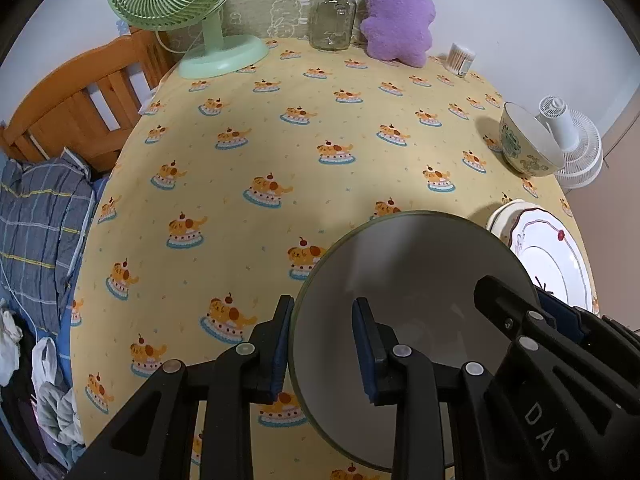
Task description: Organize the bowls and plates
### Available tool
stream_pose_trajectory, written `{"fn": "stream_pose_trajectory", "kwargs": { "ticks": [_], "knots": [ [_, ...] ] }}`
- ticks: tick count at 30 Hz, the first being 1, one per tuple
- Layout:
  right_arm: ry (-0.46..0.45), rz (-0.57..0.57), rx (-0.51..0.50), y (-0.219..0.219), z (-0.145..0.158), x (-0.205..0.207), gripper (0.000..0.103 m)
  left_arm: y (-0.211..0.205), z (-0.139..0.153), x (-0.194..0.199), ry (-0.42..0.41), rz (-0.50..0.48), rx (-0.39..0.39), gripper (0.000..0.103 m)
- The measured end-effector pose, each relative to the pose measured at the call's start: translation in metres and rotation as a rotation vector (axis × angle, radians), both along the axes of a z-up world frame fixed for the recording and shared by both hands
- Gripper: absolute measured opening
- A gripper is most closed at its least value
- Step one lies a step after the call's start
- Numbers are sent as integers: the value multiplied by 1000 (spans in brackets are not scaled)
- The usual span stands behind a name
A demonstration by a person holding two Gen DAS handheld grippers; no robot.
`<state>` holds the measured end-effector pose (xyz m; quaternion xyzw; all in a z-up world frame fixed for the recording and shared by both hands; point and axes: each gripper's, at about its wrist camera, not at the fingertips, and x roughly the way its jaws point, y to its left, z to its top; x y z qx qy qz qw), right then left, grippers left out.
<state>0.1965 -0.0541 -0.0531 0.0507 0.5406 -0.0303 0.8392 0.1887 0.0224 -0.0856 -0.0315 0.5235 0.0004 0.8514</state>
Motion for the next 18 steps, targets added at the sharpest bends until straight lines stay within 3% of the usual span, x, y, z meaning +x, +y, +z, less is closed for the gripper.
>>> {"fn": "stream_pose_trajectory", "kwargs": {
  "ticks": [6,7,10,12,14,18],
  "knots": [
    [0,-11,6,-3,-3,2,28,-2,-1,3,0,-20,-3,31],
    [2,-16,6,-3,-3,2,29,-1,0,3,6,-25,-8,34],
    [-2,0,31,0,-3,2,44,1,0,1,15,-35,-30,40],
    [-17,-6,43,0,-2,-1,45,0,1,-1,11,-39,-23,44],
    [-29,-11,36,1,0,-4,46,0,2,-4,8,-43,-10,56],
    [-47,-10,33,1,5,-10,47,0,10,-9,-16,-52,4,60]
  ]
}}
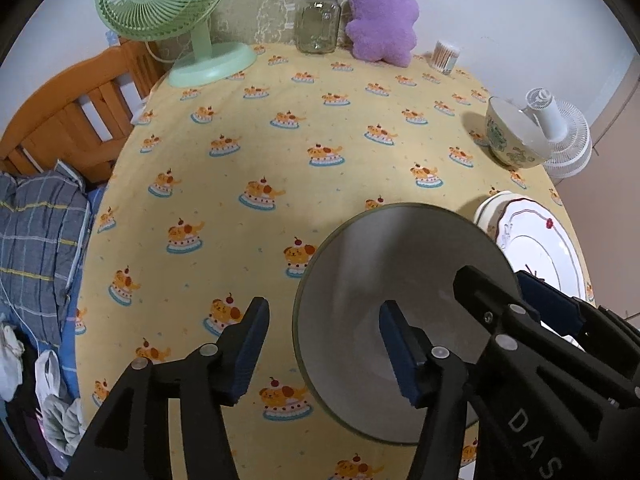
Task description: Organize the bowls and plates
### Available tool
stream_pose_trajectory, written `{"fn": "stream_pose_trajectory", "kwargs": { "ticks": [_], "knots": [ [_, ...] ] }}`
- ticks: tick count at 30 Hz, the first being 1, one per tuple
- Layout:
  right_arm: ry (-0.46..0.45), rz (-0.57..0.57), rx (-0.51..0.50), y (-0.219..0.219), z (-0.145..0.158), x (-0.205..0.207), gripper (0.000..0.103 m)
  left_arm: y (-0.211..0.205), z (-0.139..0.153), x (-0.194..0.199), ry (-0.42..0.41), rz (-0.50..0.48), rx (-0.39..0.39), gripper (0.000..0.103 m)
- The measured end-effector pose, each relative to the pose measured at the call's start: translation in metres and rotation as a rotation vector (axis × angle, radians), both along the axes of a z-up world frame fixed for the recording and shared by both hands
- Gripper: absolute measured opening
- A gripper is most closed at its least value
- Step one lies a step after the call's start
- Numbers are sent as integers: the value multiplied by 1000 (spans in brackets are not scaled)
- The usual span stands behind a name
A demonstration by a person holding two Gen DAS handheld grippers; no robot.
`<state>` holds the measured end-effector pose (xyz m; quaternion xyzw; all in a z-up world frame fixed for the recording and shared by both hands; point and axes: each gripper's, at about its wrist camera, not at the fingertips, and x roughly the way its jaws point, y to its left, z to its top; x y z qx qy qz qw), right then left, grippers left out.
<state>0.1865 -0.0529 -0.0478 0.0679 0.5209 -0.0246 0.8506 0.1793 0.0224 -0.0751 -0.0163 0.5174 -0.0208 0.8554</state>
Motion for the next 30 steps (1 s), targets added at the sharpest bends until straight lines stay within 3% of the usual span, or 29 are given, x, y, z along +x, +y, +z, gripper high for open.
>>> {"fn": "stream_pose_trajectory", "kwargs": {
  "ticks": [15,30],
  "knots": [
    [-99,26,23,-6,35,-8,69,-1,37,-10,-125,18,0,78],
    [-160,126,64,-44,60,33,73,-49,65,25,-176,115,58,79]
  ]
}}
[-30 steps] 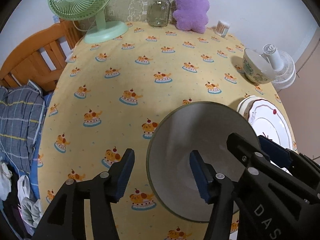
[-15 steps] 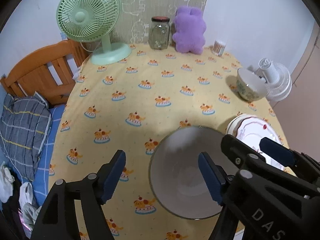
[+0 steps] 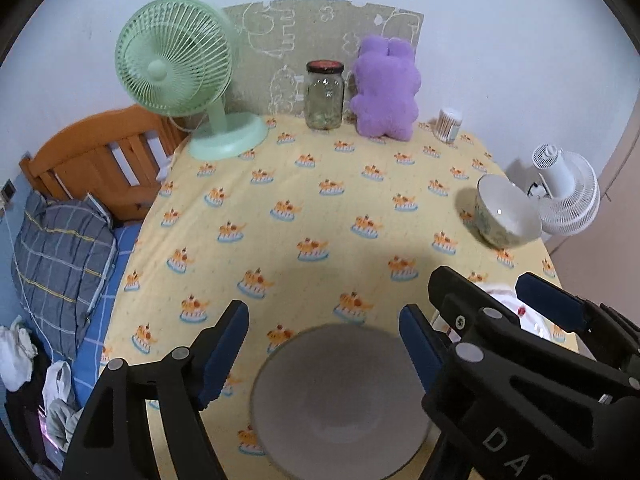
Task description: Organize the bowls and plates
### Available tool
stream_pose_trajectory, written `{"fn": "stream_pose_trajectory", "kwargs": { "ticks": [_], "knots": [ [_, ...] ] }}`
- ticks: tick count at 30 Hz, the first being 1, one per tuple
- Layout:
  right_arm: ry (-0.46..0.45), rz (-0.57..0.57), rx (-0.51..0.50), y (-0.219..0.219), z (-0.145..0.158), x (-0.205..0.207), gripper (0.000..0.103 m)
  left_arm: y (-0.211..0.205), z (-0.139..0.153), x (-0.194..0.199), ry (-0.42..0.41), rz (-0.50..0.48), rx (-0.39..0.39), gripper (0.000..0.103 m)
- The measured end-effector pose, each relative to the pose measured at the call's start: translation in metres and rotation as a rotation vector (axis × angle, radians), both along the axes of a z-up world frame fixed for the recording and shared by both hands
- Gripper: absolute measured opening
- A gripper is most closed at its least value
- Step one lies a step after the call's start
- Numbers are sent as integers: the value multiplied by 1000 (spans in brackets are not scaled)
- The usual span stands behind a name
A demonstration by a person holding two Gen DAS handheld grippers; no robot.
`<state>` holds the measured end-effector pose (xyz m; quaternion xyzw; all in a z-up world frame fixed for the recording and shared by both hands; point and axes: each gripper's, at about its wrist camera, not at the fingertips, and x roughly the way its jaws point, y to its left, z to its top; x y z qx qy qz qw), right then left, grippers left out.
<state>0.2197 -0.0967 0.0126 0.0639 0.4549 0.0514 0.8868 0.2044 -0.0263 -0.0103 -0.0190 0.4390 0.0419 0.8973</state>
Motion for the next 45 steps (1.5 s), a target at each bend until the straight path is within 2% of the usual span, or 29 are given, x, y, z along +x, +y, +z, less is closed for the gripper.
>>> {"fn": "stream_pose_trajectory", "kwargs": {
  "ticks": [10,16,19,26,29,34,38,45],
  "knots": [
    [-10,65,-10,-62,21,45,74,-64,20,39,-36,62,-11,79],
    [-37,15,54,-112,25,69,74,-96,27,63,-70,89,-3,79],
    [-41,33,38,-128,24,82,74,-112,26,76,-75,115,14,79],
    [-58,53,-24,-164,21,112,75,-146,18,108,-75,151,19,79],
    [-54,49,-28,-181,17,125,84,-160,14,121,-85,147,22,79],
    [-30,32,-33,-210,1,152,84,-178,0,146,-88,151,29,79],
    [6,65,-32,-222,-13,169,84,-187,-16,161,-87,147,9,79],
    [50,50,-11,-236,-40,186,82,-200,-44,184,-37,138,3,77]
  ]
}}
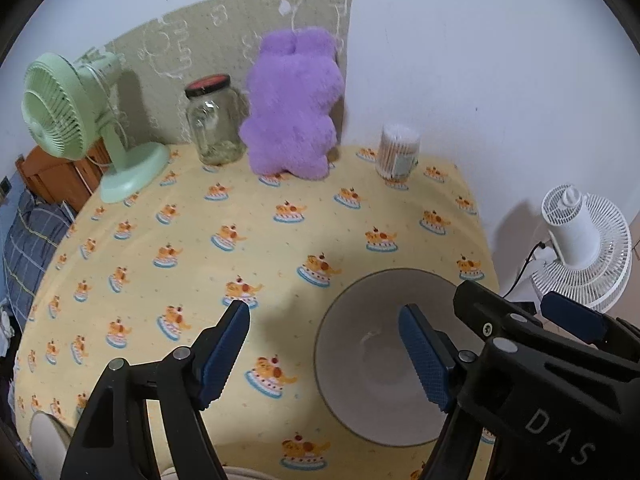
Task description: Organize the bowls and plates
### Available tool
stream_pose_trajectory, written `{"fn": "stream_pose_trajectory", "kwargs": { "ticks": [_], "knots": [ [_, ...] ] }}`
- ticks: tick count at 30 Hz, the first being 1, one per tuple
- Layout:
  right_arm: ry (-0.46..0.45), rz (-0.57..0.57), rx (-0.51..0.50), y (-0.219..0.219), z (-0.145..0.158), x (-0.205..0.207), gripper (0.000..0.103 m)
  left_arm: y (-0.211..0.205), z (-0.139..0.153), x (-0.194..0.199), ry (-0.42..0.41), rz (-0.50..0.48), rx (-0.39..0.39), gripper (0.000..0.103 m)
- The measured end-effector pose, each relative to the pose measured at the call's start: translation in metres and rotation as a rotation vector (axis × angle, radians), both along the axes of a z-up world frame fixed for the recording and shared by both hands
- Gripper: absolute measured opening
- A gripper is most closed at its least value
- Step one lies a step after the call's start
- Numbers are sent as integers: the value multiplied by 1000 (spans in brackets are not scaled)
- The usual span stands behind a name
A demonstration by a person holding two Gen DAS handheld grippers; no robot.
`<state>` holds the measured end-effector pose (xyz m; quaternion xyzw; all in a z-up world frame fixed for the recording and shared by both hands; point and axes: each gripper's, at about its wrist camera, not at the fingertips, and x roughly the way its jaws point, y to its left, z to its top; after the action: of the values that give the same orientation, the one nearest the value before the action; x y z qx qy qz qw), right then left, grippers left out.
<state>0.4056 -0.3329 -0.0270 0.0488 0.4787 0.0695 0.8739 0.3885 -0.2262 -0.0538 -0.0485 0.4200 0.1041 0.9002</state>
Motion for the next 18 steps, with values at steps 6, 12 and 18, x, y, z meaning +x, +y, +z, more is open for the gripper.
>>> {"fn": "stream_pose_trajectory", "kwargs": {
  "ticks": [6,12,18],
  "knots": [
    [32,-2,-5,-2,-24,10,49,-5,-25,13,65,-15,-13,47],
    [82,-5,26,-7,-45,16,31,-5,-40,20,110,-14,-23,34],
    [86,4,10,-3,-50,17,23,-11,-42,21,119,-16,32,32]
  ]
}}
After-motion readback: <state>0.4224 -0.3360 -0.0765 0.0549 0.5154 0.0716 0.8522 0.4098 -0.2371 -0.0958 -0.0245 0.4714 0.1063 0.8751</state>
